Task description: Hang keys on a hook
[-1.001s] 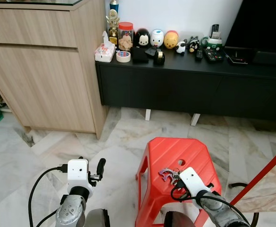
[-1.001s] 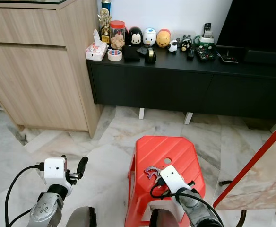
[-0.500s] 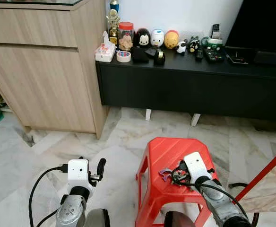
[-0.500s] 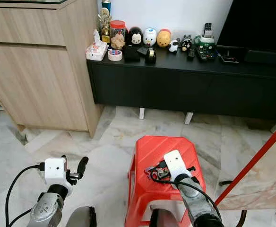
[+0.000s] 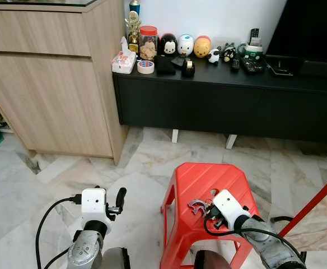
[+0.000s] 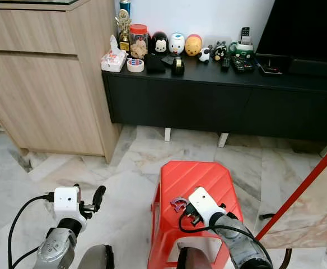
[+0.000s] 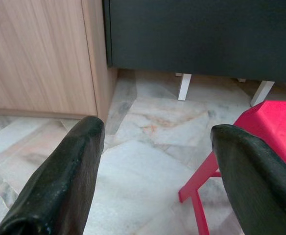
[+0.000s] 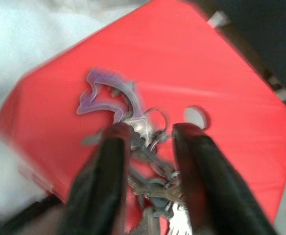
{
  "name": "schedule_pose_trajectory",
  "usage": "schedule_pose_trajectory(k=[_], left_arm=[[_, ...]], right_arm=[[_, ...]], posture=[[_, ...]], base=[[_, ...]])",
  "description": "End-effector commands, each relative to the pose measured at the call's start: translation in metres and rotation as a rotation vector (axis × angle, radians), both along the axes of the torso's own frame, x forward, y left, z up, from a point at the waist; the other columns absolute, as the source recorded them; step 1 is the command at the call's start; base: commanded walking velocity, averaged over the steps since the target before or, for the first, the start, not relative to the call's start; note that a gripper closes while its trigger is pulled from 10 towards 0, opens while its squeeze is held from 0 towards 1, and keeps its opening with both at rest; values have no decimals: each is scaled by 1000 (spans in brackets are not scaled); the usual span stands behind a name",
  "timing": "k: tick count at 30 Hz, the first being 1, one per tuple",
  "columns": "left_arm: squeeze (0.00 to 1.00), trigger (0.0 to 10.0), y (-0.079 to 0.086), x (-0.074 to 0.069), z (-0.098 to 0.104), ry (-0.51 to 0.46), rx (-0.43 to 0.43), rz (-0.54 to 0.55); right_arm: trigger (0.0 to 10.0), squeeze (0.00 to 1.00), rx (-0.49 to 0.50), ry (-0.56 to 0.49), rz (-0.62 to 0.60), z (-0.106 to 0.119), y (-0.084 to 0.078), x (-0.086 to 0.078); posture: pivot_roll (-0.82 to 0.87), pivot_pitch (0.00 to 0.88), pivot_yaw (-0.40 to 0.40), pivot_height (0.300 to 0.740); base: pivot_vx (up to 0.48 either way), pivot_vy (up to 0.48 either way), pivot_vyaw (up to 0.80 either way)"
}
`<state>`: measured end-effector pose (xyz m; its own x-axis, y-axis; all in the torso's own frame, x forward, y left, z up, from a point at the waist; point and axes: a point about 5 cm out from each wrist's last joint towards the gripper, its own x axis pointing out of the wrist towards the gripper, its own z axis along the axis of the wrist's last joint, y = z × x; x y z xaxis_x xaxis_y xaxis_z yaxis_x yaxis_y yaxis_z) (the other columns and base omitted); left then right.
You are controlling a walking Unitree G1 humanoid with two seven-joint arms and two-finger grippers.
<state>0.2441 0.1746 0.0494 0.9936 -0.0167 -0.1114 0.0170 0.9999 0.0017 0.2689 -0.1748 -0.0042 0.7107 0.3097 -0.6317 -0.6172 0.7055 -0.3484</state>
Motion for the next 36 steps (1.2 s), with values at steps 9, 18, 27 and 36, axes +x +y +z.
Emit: schedule_pose_trajectory(k=[9, 18, 27, 36], left_arm=[[0, 10000, -5, 1, -5, 33, 3, -26], [0, 10000, -7, 1, -5, 34, -1, -34], [0, 10000, -8, 1, -4, 34, -1, -38], [0, 10000, -6, 2, -3, 33, 3, -36]], right_arm=[[10000, 1000, -107, 45, -3, -9, -1, -11], [10000, 0, -194, 48, -40, -13, -14, -12], [10000, 0, -206, 77, -62, -19, -12, -11], [10000, 0, -212, 73, -73, -20, -11, -7]], posture=[[90, 0, -89, 603], [87, 0, -87, 603], [87, 0, -86, 603], [92, 0, -83, 603]], base=[[0, 0, 0], [0, 0, 0], [0, 0, 0], [0, 0, 0]])
